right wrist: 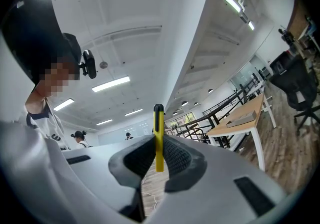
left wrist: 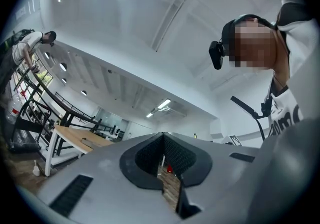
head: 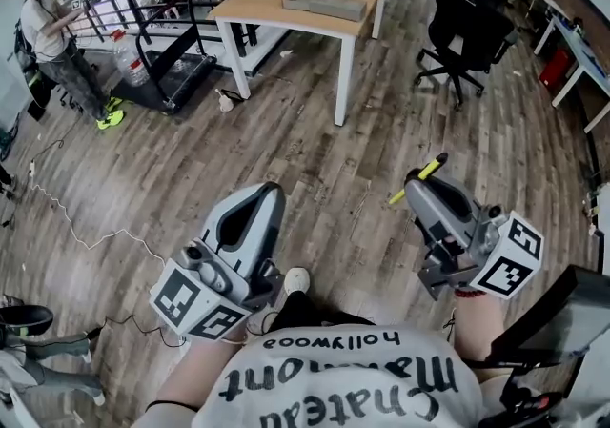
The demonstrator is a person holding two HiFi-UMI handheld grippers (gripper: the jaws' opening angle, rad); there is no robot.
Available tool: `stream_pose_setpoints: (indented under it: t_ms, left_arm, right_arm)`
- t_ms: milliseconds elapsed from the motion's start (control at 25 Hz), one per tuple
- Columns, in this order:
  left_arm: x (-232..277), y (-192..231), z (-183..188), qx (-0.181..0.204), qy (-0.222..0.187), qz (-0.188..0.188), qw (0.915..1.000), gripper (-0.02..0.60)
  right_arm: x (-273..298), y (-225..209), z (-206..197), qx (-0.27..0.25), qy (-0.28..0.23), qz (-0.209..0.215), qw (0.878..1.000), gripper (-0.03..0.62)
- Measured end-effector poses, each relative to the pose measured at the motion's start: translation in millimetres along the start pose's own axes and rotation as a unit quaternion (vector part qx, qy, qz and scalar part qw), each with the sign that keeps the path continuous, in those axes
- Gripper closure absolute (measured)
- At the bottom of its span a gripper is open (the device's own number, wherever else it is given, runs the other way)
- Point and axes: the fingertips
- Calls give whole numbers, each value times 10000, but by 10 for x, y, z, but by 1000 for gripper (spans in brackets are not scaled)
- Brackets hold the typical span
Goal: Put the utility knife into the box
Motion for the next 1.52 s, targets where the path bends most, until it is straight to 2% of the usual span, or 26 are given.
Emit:
stream_pose_setpoints:
  t_ms: [440, 920, 1360, 1520]
  left_arm:
    - [319, 869, 113, -57, 125, -108, 9998, 580]
    - [512, 1835, 408, -15, 143, 39, 9999, 580]
    - [746, 2342, 613, 134, 50, -53, 9999, 580]
    - [772, 2450, 618, 152, 12, -70, 9999, 580]
  right_arm:
    - [777, -484, 188, 78, 62, -34, 9999, 560]
    - [1778, -844, 495, -5, 92, 194, 9998, 560]
    - [2164, -1168, 779, -24, -137, 195, 9997, 560]
    - [2217, -1229, 823, 163, -289, 316, 9990, 560]
Point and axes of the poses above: the fingertips, and each gripper's own axes: x forward along the fingers, y to its left, z out of its top, and after that the axes turned 10 degrees about y, right-handed
